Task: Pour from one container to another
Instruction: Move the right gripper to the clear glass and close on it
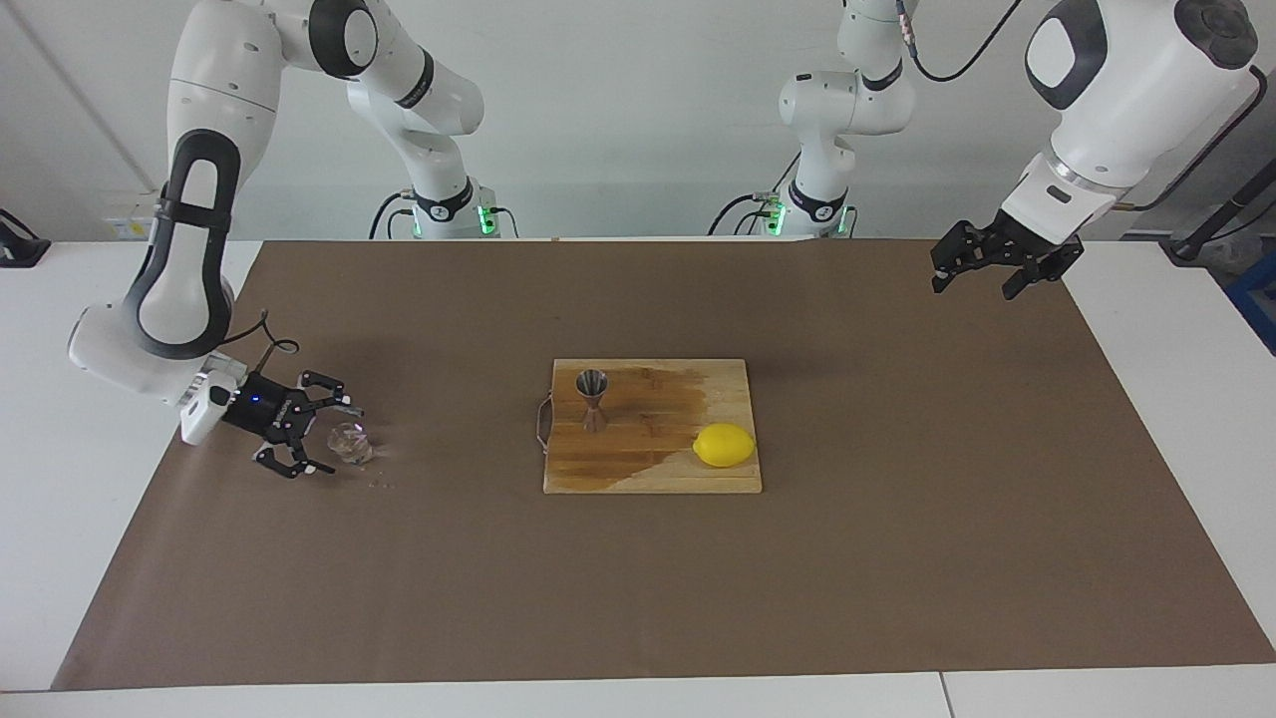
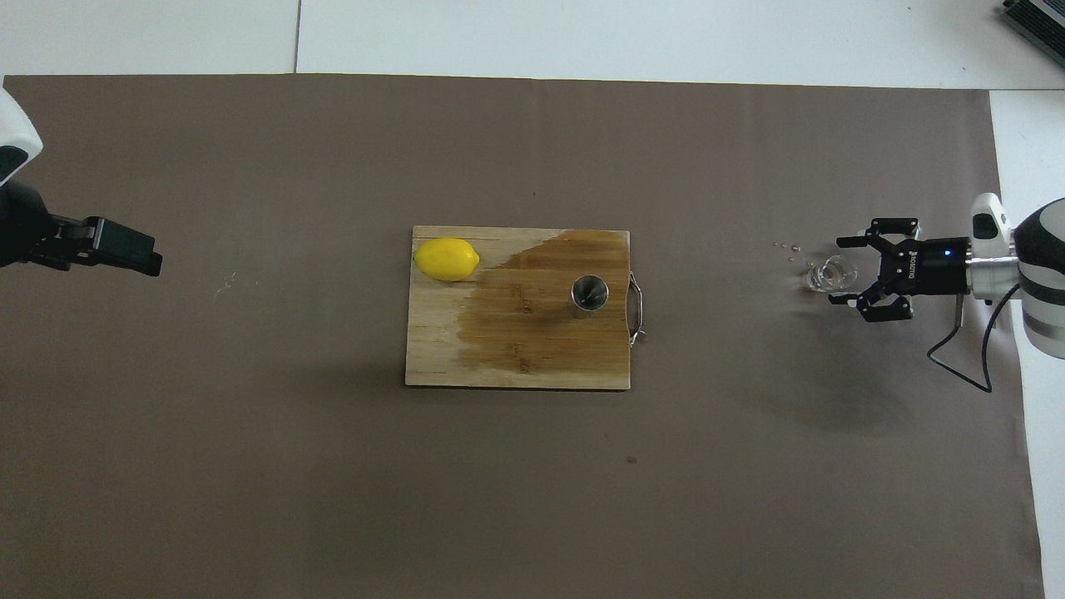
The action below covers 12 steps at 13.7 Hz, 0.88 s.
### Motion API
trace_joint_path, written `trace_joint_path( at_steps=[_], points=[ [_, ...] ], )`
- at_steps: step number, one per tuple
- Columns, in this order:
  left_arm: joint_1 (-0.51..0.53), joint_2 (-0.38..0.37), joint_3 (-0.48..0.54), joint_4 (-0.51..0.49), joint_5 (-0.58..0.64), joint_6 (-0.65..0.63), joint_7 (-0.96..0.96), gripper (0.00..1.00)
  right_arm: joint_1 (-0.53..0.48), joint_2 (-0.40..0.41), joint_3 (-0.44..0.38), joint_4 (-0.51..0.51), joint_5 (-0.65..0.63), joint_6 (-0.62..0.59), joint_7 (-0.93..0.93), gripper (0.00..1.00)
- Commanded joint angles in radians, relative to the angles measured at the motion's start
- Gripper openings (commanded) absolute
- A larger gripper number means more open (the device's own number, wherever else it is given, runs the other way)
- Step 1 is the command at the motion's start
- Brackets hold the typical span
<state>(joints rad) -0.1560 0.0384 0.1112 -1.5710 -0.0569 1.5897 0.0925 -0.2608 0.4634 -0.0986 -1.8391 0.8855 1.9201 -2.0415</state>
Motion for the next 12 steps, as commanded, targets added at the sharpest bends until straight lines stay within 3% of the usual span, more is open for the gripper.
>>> trace_joint_path(
  at_steps=[1, 3, 8, 12],
  points=[
    [-0.028, -0.066, 0.019, -0.098, 0.042, 0.085, -0.013, 1.0, -0.015, 0.017, 0.01, -0.011, 0.035, -0.007, -0.066, 1.0],
    [-0.03, -0.06, 0.022, -0.083, 0.043, 0.072, -0.115, 1.0, -0.014, 0.015, 0.01, -0.023, 0.036, 0.005, -0.071, 1.0],
    [-0.027, -0.064, 0.021, -0.086, 0.04, 0.075, -0.128, 1.0, -0.011, 0.015, 0.01, -0.016, 0.04, 0.005, -0.068, 1.0],
    [-0.022, -0.066, 0.024, -0.087, 0.032, -0.017, -0.126, 1.0, -0.012, 0.015, 0.01, -0.012, 0.036, 0.005, -0.068, 0.78]
  ],
)
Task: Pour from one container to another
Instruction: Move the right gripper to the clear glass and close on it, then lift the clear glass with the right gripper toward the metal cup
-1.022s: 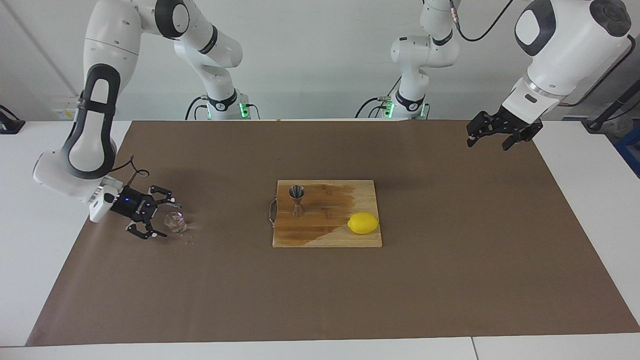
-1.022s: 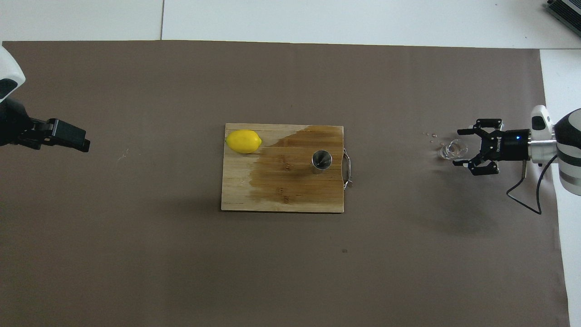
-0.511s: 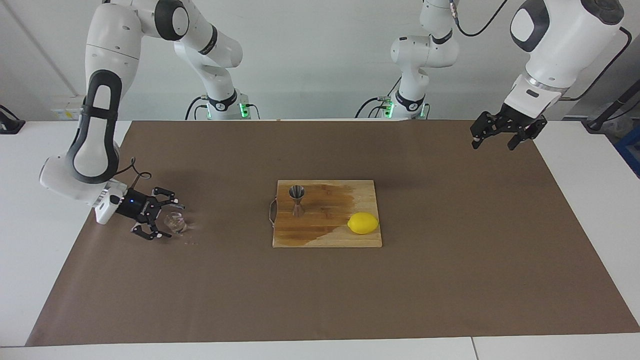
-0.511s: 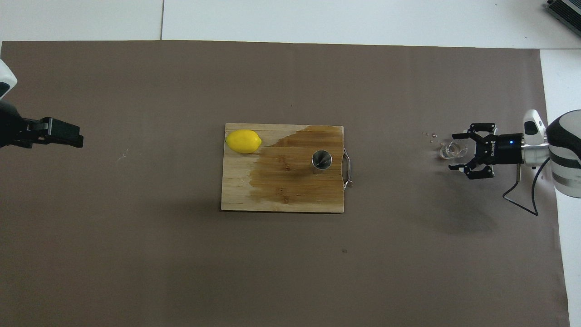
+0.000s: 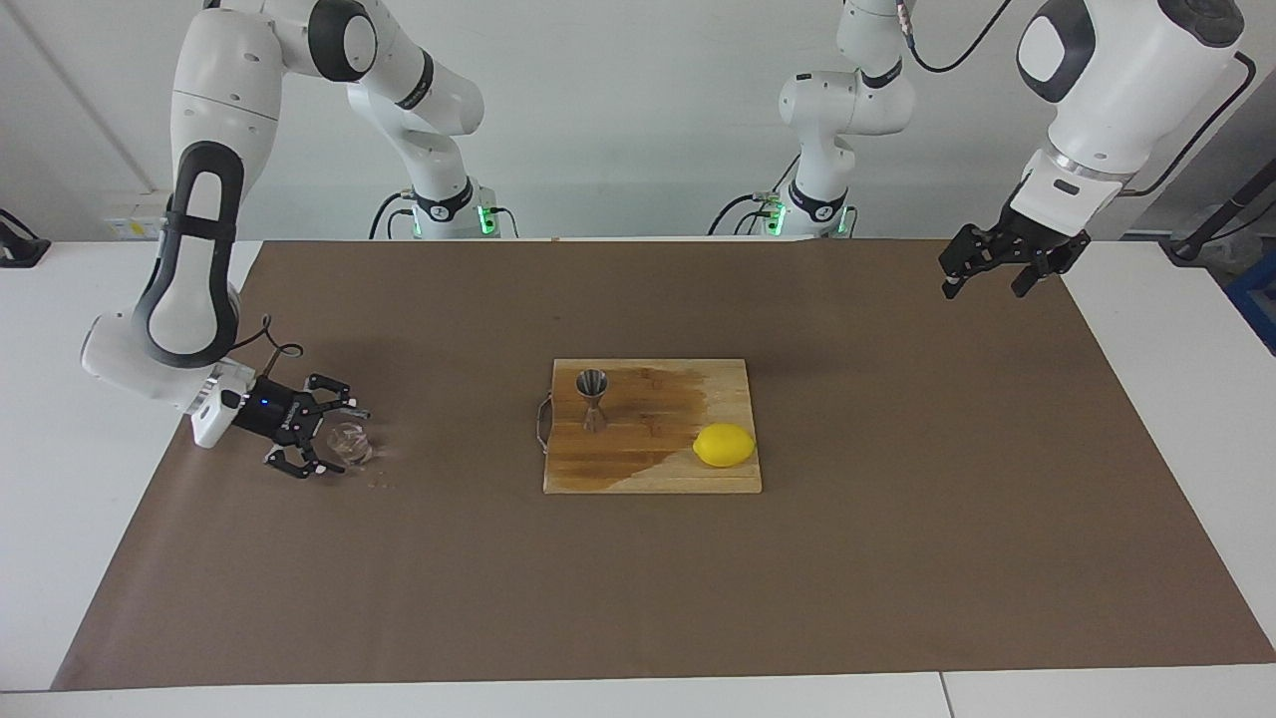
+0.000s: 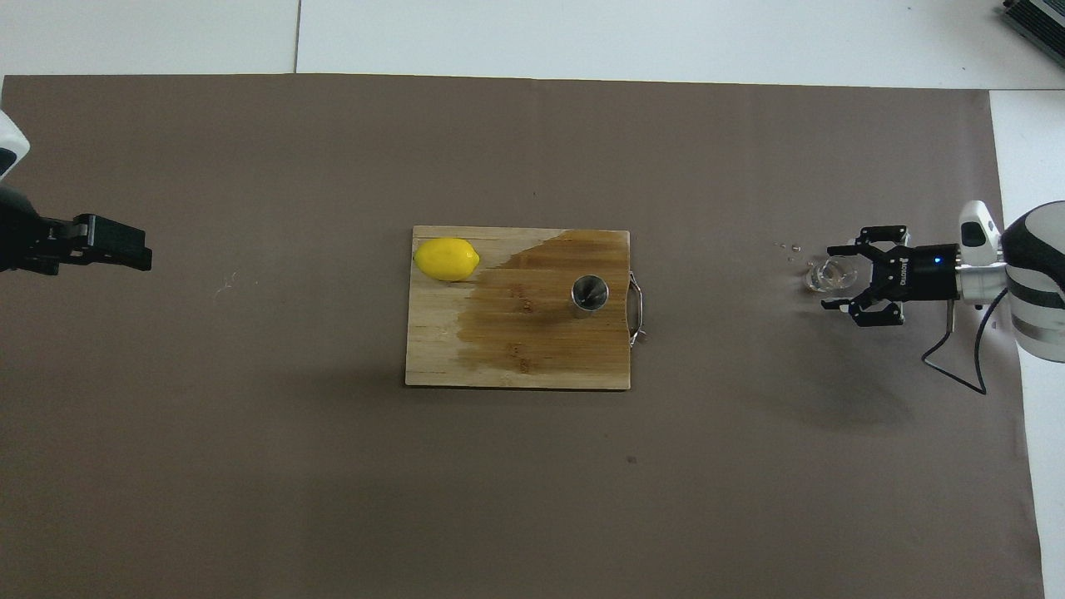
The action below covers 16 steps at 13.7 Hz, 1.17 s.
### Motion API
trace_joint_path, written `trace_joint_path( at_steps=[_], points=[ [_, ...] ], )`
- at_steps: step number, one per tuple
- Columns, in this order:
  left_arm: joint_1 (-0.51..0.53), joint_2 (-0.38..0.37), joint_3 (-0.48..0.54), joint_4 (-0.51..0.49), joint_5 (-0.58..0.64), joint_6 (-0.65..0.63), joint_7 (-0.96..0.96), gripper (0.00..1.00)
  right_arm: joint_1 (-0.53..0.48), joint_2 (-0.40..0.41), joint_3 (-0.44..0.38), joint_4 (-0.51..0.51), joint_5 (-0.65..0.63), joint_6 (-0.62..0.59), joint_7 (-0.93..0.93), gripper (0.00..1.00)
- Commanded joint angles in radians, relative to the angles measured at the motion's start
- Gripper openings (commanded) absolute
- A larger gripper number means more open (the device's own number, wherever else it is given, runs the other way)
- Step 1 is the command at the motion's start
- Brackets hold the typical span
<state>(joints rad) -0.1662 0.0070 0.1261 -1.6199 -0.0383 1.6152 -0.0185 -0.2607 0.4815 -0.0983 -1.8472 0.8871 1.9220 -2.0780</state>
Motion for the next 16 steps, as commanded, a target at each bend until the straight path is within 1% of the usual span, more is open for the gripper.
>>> trace_joint_path(
  at_steps=[1, 2, 3, 4, 5, 8, 9, 11, 13, 16],
  points=[
    [-0.012, -0.035, 0.009, -0.04, 0.012, -0.099, -0.017, 1.0, -0.011, -0.003, 0.009, -0.003, 0.036, 0.003, -0.028, 0.72],
    [-0.013, -0.036, 0.007, -0.04, 0.014, -0.154, -0.017, 1.0, -0.011, -0.003, 0.009, -0.001, 0.036, 0.003, -0.025, 0.64],
    [-0.013, -0.036, 0.007, -0.04, 0.014, -0.203, -0.017, 1.0, -0.009, -0.004, 0.011, -0.001, 0.038, 0.003, -0.024, 0.55],
    [-0.013, -0.038, 0.007, -0.038, 0.014, -0.234, -0.017, 1.0, -0.006, -0.004, 0.011, -0.001, 0.038, 0.005, -0.019, 0.45],
    [-0.013, -0.038, 0.009, -0.038, 0.014, -0.245, -0.017, 1.0, -0.005, -0.004, 0.012, 0.002, 0.039, 0.005, -0.016, 0.39],
    [-0.013, -0.038, 0.009, -0.037, 0.014, -0.245, -0.017, 1.0, 0.008, -0.017, 0.02, 0.008, 0.038, 0.011, -0.005, 0.32],
    [-0.013, -0.038, 0.009, -0.038, 0.014, -0.245, -0.018, 1.0, 0.021, -0.021, 0.02, 0.013, 0.036, 0.031, -0.005, 0.3],
    [-0.013, -0.038, 0.009, -0.038, 0.014, -0.245, -0.017, 1.0, 0.053, -0.064, 0.02, 0.013, 0.029, 0.046, -0.002, 0.26],
    [-0.013, -0.038, 0.009, -0.037, 0.014, -0.245, -0.017, 1.0, 0.112, -0.139, 0.019, 0.011, 0.018, 0.104, 0.025, 0.24],
    [-0.013, -0.038, 0.009, -0.038, 0.012, -0.245, -0.017, 1.0, 0.175, -0.184, 0.02, 0.01, 0.01, 0.107, 0.082, 0.24]
  ],
)
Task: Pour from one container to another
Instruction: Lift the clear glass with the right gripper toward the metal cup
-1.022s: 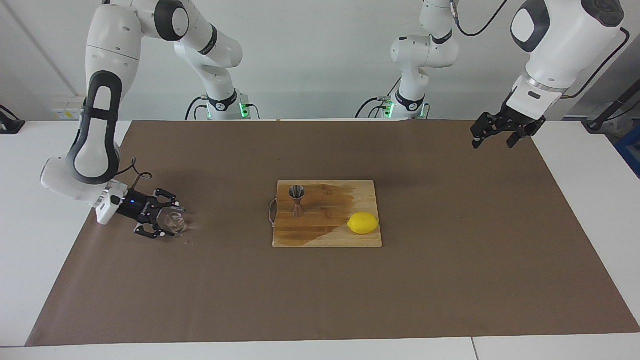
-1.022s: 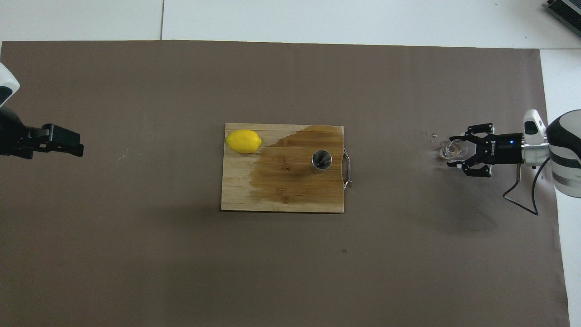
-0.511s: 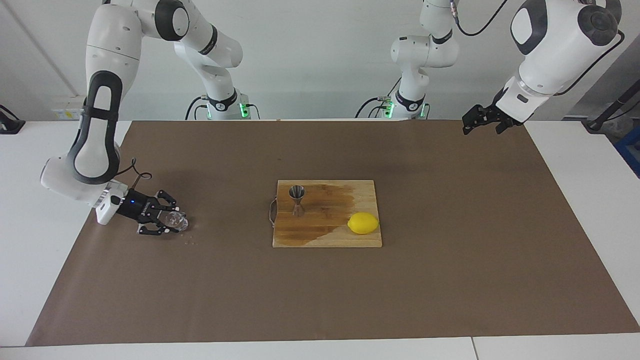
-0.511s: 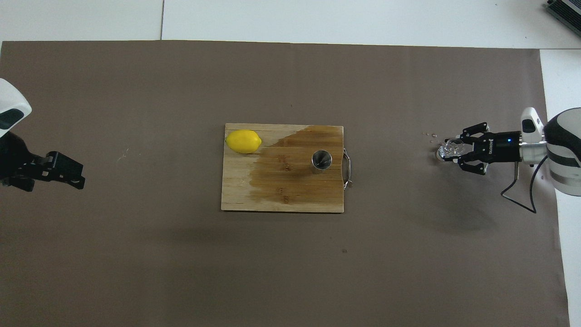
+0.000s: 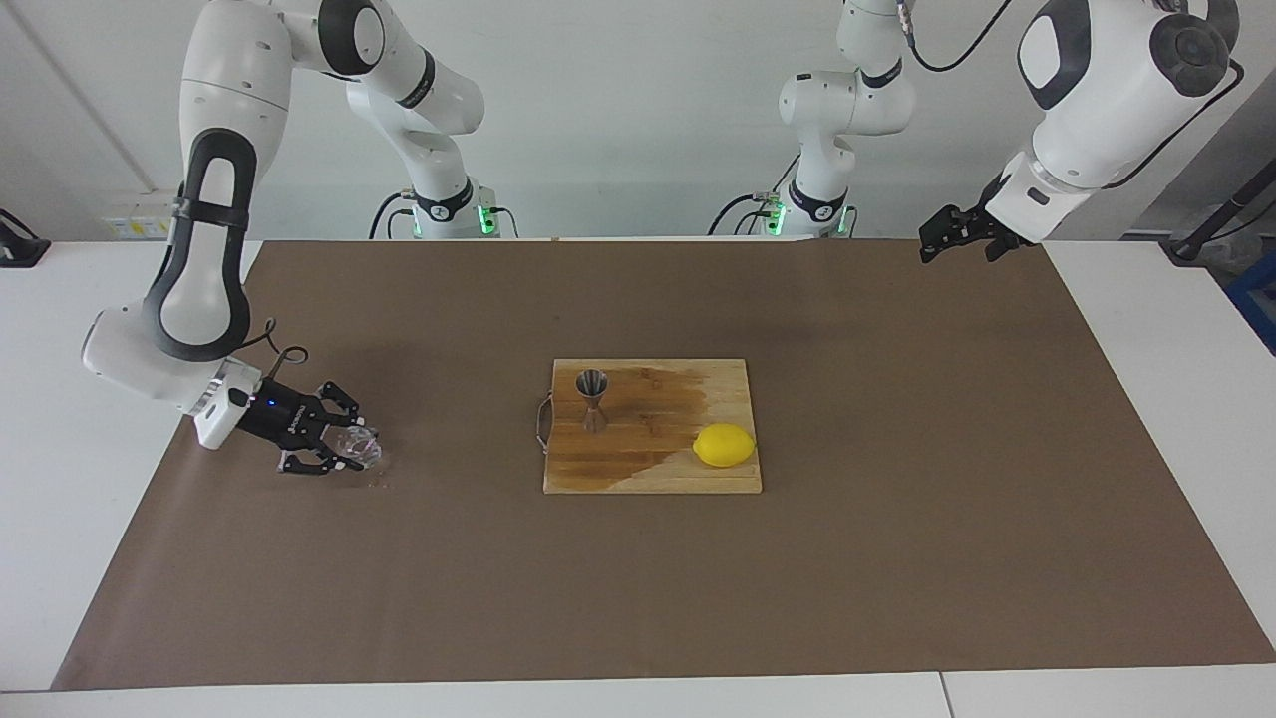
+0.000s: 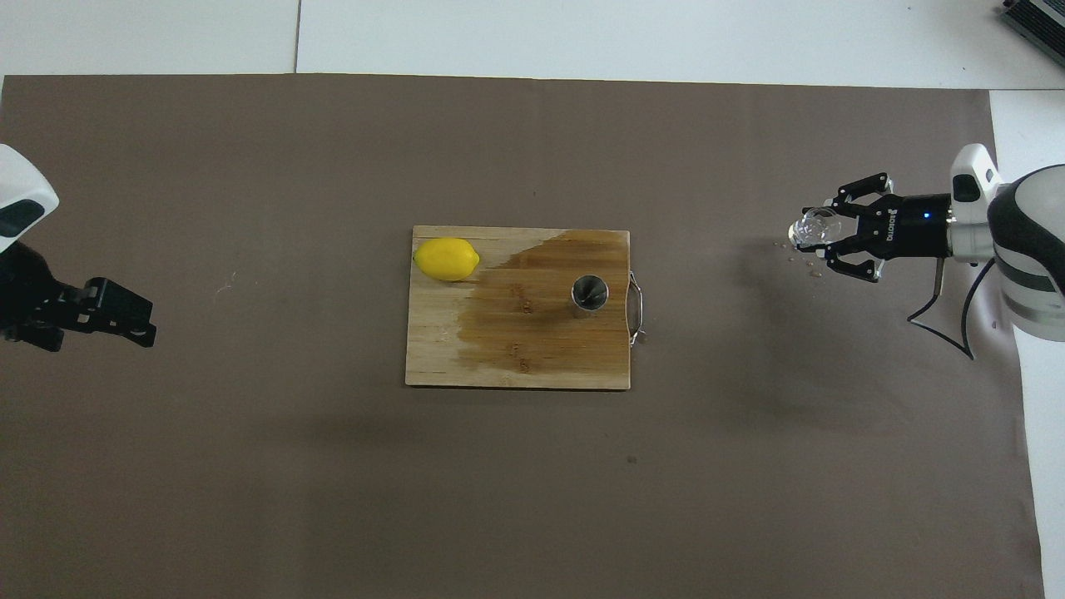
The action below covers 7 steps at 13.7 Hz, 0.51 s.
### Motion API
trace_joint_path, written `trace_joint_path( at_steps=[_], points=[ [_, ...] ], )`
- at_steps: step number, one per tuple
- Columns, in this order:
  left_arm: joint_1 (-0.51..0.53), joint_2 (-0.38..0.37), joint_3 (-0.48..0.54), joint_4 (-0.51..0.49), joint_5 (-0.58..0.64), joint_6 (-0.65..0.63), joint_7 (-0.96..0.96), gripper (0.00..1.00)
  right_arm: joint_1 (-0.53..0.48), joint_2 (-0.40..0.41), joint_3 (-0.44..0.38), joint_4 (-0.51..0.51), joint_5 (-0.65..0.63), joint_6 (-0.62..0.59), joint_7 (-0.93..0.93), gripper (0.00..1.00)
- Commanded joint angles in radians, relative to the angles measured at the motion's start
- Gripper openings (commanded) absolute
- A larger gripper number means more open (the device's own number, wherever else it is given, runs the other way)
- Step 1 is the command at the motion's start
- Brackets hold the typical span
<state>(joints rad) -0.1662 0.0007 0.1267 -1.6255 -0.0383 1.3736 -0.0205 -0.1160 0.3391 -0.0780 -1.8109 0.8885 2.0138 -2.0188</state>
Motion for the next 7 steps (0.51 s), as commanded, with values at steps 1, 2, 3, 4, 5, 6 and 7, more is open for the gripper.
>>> trace_joint_path(
  at_steps=[1, 2, 3, 4, 5, 6, 7],
  points=[
    [-0.013, -0.031, 0.008, -0.031, 0.014, -0.004, -0.015, 1.0, 0.056, -0.063, 0.0, -0.028, 0.003, 0.017, 0.044, 0.23],
    [-0.013, -0.031, 0.008, -0.033, 0.014, -0.004, -0.016, 1.0, 0.085, -0.08, 0.0, -0.031, -0.008, 0.019, 0.093, 0.23],
    [-0.013, -0.031, 0.008, -0.031, 0.014, -0.004, -0.015, 1.0, 0.093, -0.09, 0.0, -0.03, -0.023, 0.019, 0.153, 0.23],
    [-0.013, -0.031, 0.008, -0.031, 0.014, -0.004, -0.015, 1.0, 0.116, -0.097, 0.001, -0.03, -0.031, 0.017, 0.184, 0.23],
    [-0.013, -0.031, 0.008, -0.033, 0.014, -0.004, -0.015, 1.0, 0.142, -0.104, 0.0, -0.031, -0.033, 0.02, 0.199, 0.23],
    [-0.013, -0.031, 0.008, -0.033, 0.012, -0.004, -0.016, 1.0, 0.157, -0.109, 0.0, -0.031, -0.034, 0.026, 0.213, 0.23],
    [-0.013, -0.031, 0.008, -0.031, 0.014, -0.004, -0.015, 1.0, 0.177, -0.11, 0.0, -0.033, -0.036, 0.039, 0.227, 0.23]
  ],
)
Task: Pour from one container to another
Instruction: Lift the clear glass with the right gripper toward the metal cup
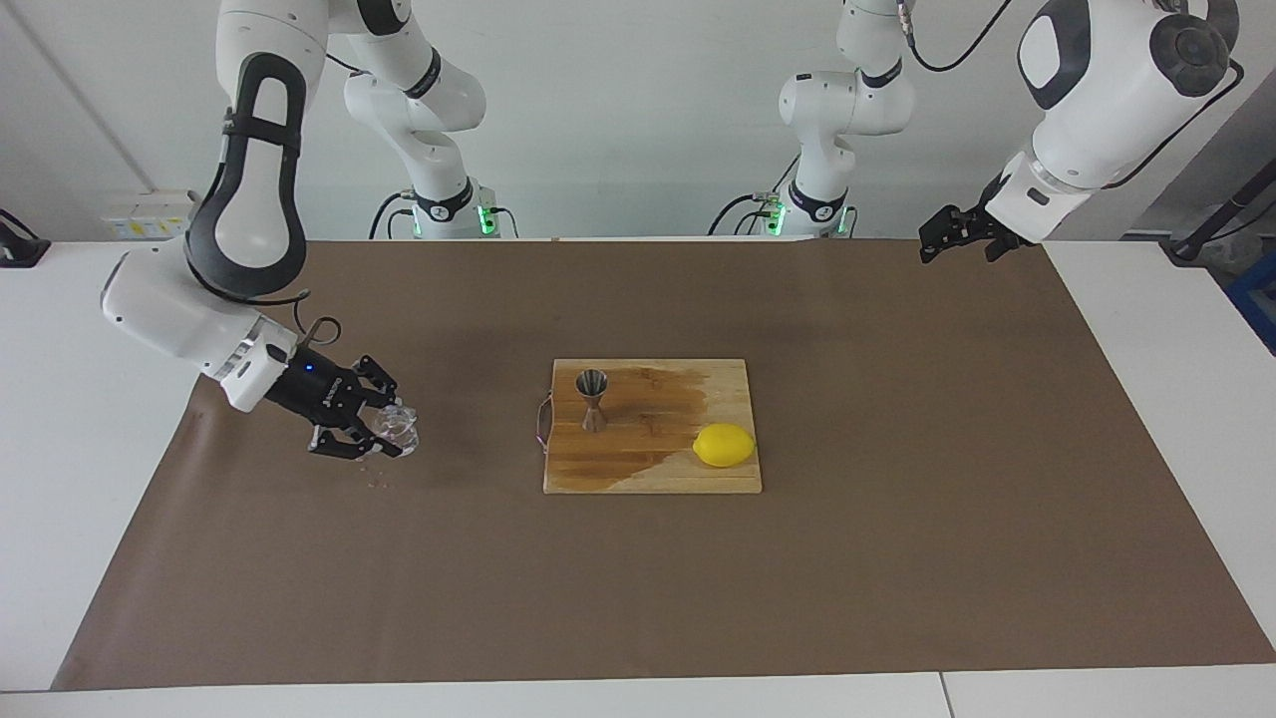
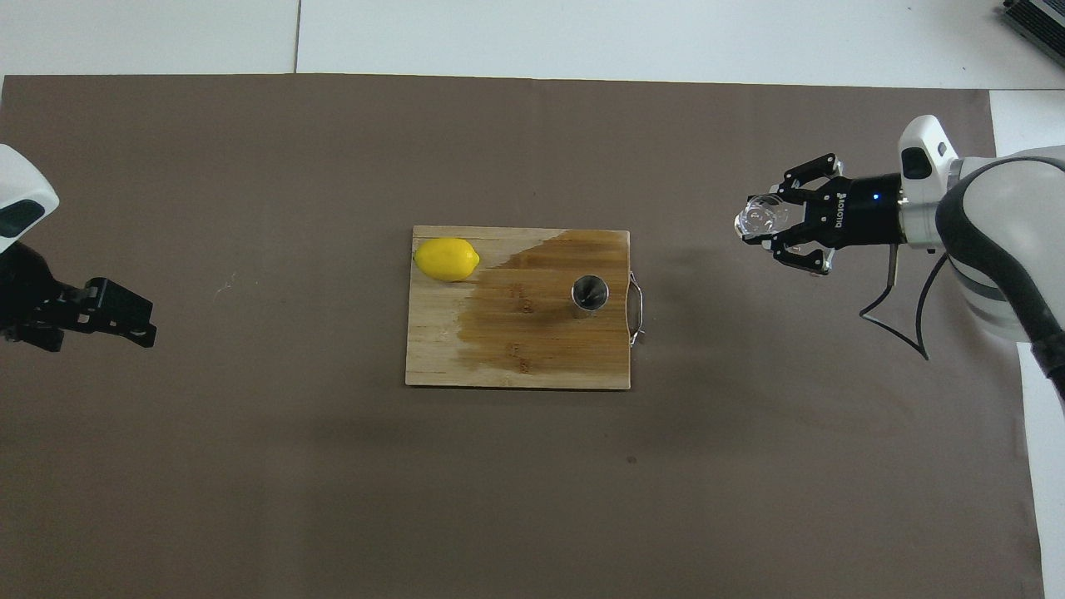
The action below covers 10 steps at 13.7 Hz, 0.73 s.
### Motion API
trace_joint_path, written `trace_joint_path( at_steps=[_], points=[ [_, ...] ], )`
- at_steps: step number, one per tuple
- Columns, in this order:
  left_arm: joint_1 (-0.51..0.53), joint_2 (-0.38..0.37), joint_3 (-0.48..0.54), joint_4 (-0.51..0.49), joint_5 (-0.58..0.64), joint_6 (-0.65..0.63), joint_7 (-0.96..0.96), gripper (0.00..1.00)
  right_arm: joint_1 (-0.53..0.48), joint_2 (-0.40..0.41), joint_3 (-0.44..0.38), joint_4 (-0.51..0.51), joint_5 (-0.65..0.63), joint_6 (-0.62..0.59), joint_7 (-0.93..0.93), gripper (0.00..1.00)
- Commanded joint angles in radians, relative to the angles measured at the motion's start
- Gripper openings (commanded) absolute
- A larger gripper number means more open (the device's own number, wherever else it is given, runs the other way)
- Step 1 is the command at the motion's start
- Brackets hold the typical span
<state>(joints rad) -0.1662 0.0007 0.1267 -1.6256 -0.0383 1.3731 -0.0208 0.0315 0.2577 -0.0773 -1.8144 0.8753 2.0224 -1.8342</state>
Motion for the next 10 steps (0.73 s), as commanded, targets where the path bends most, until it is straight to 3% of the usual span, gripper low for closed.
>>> trace_joint_path(
  at_steps=[1, 5, 10],
  points=[
    [-0.013, -0.031, 0.008, -0.033, 0.014, -0.003, -0.014, 1.0, 0.051, -0.031, -0.001, -0.031, -0.025, 0.042, 0.056, 0.23],
    [-0.013, -0.031, 0.008, -0.031, 0.012, -0.003, -0.014, 1.0, 0.125, -0.038, -0.001, -0.029, -0.151, 0.098, 0.211, 0.22],
    [-0.013, -0.031, 0.008, -0.031, 0.014, -0.003, -0.014, 1.0, 0.2, -0.043, -0.001, -0.031, -0.18, 0.102, 0.309, 0.22]
  ],
)
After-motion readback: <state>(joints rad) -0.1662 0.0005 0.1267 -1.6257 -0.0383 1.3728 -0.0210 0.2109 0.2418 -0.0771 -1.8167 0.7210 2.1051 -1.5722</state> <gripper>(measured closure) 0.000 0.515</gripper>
